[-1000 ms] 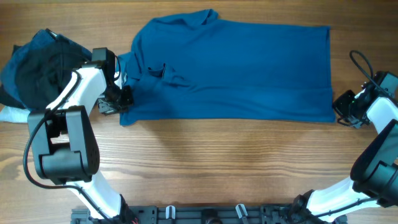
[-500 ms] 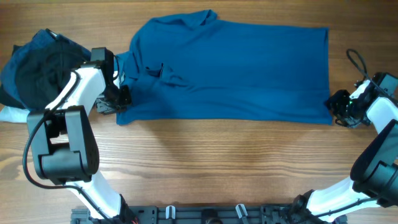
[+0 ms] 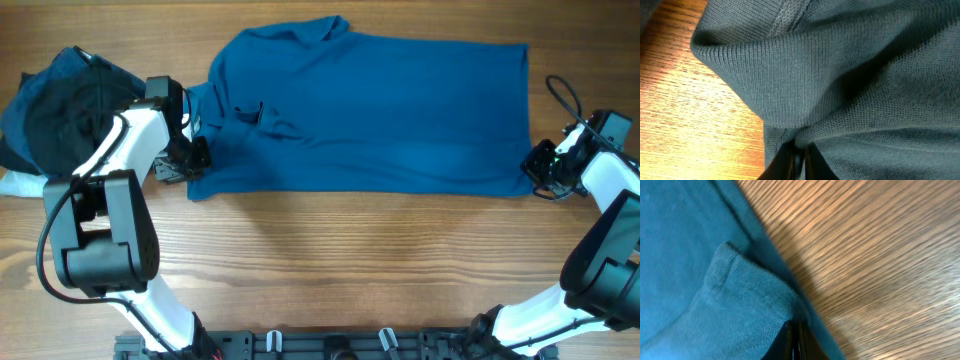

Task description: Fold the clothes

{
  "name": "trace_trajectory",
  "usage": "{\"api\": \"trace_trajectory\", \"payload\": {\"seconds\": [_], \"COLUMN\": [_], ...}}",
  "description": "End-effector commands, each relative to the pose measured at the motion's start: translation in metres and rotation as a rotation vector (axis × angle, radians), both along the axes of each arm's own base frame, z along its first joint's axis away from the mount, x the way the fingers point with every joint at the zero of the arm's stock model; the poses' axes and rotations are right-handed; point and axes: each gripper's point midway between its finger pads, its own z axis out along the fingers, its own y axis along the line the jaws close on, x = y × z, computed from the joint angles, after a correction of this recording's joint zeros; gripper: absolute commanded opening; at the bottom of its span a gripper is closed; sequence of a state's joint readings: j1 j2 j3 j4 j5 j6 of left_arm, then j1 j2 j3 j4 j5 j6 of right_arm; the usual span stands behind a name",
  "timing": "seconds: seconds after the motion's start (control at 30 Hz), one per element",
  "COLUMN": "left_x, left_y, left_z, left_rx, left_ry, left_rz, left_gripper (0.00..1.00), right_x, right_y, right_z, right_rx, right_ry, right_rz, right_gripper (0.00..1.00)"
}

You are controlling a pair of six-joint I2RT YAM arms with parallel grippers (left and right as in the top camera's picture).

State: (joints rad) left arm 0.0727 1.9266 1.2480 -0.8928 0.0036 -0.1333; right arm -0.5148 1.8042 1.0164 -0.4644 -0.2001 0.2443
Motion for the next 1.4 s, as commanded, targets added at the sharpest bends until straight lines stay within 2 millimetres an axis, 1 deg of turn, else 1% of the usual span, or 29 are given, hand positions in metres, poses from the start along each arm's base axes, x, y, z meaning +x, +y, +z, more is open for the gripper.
{"api": "trace_trajectory", "payload": {"seconds": [0.0, 0.2, 0.27, 0.37, 0.4, 0.43, 0.47, 0.5, 0.53, 0.57, 0.63, 0.7, 0.77, 0.83, 0.87, 0.9, 0.93, 0.97, 1.03, 1.1, 1.17, 1.2, 1.23, 1.27, 1.3, 1.33, 1.37], "left_x": [-0.001, -0.002, -0.001, -0.001, -0.001, 0.000, 0.000, 0.000, 0.001, 0.002, 0.006, 0.012, 0.021, 0.038, 0.046, 0.054, 0.064, 0.074, 0.094, 0.110, 0.121, 0.121, 0.116, 0.105, 0.094, 0.084, 0.070], "left_y": [0.005, 0.005, 0.005, 0.004, 0.001, -0.005, -0.013, -0.019, -0.027, -0.031, -0.039, -0.048, -0.059, -0.078, -0.088, -0.091, -0.094, -0.096, -0.103, -0.106, -0.107, -0.107, -0.109, -0.109, -0.107, -0.103, -0.097], "left_z": [0.003, 0.003, 0.003, 0.004, 0.005, 0.008, 0.012, 0.017, 0.025, 0.031, 0.053, 0.081, 0.112, 0.156, 0.175, 0.189, 0.201, 0.209, 0.220, 0.218, 0.204, 0.198, 0.182, 0.167, 0.155, 0.146, 0.135], "left_rx": [0.012, 0.013, 0.013, 0.011, -0.008, -0.046, -0.089, -0.127, -0.176, -0.200, -0.244, -0.297, -0.364, -0.473, -0.507, -0.500, -0.466, -0.429, -0.371, -0.313, -0.269, -0.265, -0.269, -0.271, -0.261, -0.245, -0.218], "left_ry": [-0.006, -0.004, -0.004, -0.006, -0.006, -0.004, -0.002, -0.002, -0.007, -0.014, -0.042, -0.094, -0.160, -0.278, -0.332, -0.372, -0.422, -0.470, -0.560, -0.609, -0.603, -0.585, -0.524, -0.449, -0.378, -0.320, -0.243], "left_rz": [0.017, 0.017, 0.017, 0.018, 0.017, 0.017, 0.017, 0.017, 0.017, 0.017, 0.014, 0.002, -0.012, -0.082, -0.136, -0.161, -0.190, -0.214, -0.251, -0.270, -0.274, -0.273, -0.271, -0.264, -0.253, -0.244, -0.231], "left_gripper": [0.09, 0.08, 0.04, 0.04, 0.13, 0.24, 0.36, 0.41, 0.46, 0.49, 0.53, 0.56, 0.57, 0.56, 0.54, 0.54, 0.54, 0.55, 0.55, 0.55, 0.56, 0.57, 0.58, 0.58, 0.59, 0.62, 0.74], "right_x": [-0.003, -0.005, -0.007, 0.000, 0.003, 0.007, 0.010, 0.013, 0.018, 0.019, 0.021, 0.021, 0.021, 0.020, 0.019, 0.018, 0.015, 0.012, 0.006, 0.002, -0.004, -0.007, -0.011, -0.014, -0.019, -0.022, -0.025], "right_y": [-0.023, -0.032, -0.034, -0.034, -0.032, -0.028, -0.025, -0.022, -0.018, -0.017, -0.018, -0.017, -0.013, 0.004, 0.011, 0.019, 0.028, 0.035, 0.052, 0.063, 0.073, 0.076, 0.077, 0.076, 0.073, 0.071, 0.071], "right_z": [0.009, 0.009, 0.009, 0.012, 0.013, 0.015, 0.017, 0.021, 0.029, 0.036, 0.058, 0.088, 0.115, 0.153, 0.164, 0.176, 0.186, 0.191, 0.195, 0.193, 0.188, 0.184, 0.176, 0.167, 0.156, 0.144, 0.127], "right_rx": [-0.098, -0.136, -0.150, -0.151, -0.138, -0.121, -0.105, -0.092, -0.077, -0.075, -0.099, -0.128, -0.134, -0.099, -0.084, -0.060, -0.035, -0.009, 0.062, 0.109, 0.119, 0.117, 0.112, 0.103, 0.094, 0.103, 0.133], "right_ry": [0.009, 0.024, 0.032, 0.000, -0.012, -0.029, -0.044, -0.061, -0.093, -0.111, -0.153, -0.208, -0.263, -0.357, -0.386, -0.416, -0.440, -0.450, -0.457, -0.447, -0.418, -0.401, -0.360, -0.320, -0.268, -0.219, -0.166], "right_rz": [-0.091, -0.132, -0.138, -0.123, -0.106, -0.083, -0.070, -0.056, -0.033, -0.027, -0.027, -0.028, -0.016, 0.025, 0.042, 0.063, 0.084, 0.099, 0.133, 0.170, 0.227, 0.242, 0.241, 0.227, 0.209, 0.173, 0.136], "right_gripper": [0.04, 0.04, 0.04, 0.04, 0.06, 0.22, 0.54, 0.62, 0.66, 0.68, 0.71, 0.71, 0.71, 0.70, 0.69, 0.69, 0.69, 0.69, 0.70, 0.70, 0.70, 0.70, 0.64, 0.61, 0.57, 0.54, 0.55]}}
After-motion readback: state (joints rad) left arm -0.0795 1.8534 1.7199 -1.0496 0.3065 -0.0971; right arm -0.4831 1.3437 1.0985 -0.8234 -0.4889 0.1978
